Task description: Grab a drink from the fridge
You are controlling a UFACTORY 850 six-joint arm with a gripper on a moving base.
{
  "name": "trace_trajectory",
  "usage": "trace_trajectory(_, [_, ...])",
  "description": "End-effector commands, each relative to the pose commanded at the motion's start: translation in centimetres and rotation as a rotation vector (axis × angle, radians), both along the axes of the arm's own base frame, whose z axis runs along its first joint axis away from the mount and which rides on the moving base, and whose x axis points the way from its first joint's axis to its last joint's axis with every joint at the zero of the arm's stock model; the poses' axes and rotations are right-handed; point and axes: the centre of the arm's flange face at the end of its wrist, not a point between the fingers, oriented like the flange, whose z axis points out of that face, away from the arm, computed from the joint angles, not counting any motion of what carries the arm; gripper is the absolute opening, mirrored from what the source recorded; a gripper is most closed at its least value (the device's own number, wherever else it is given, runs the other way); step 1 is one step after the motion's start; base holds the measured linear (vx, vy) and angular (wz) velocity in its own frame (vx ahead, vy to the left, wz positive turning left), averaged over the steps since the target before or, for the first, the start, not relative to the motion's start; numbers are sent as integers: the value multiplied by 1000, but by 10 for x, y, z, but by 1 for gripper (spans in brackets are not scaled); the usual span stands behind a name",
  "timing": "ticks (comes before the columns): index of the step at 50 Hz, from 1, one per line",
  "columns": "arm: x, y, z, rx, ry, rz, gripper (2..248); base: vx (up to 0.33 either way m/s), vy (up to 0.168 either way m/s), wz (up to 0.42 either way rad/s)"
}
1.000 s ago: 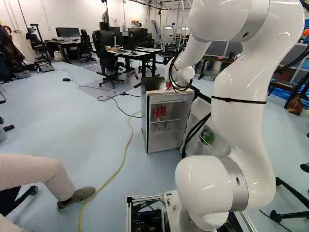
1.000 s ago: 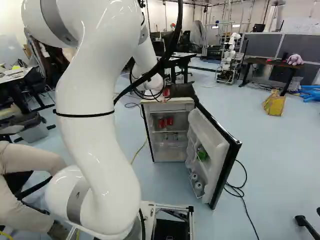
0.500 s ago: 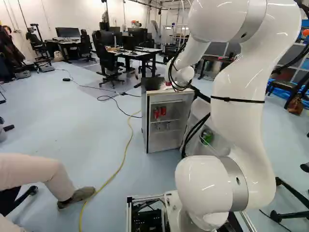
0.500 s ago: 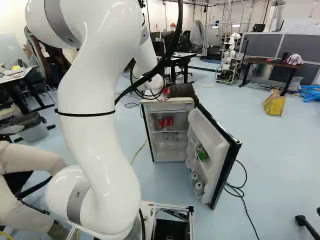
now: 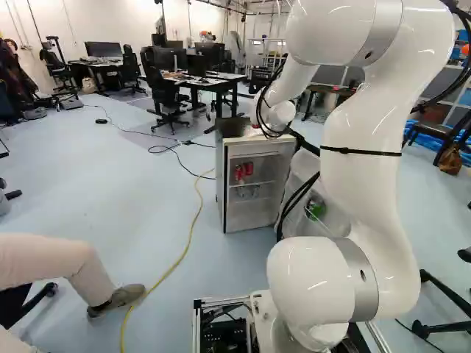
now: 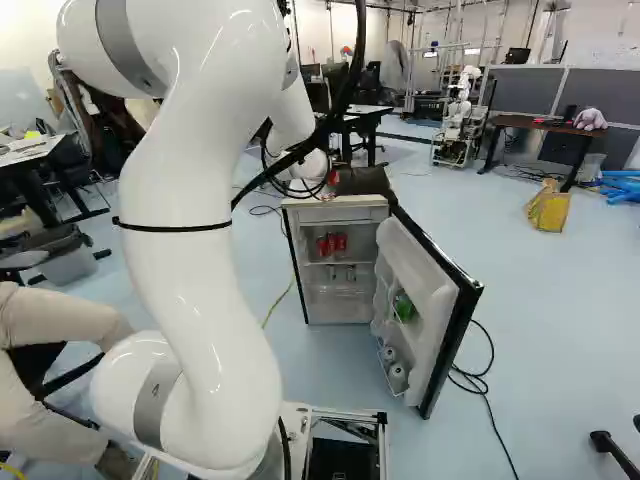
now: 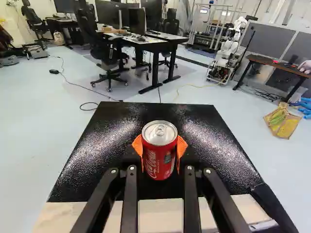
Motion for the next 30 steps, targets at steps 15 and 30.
trace_trajectory(15, [4, 0, -9, 1, 12, 0, 87, 0, 0, 0])
trace_trajectory(30, [5, 0, -15, 3, 21, 1, 87, 0, 0, 0])
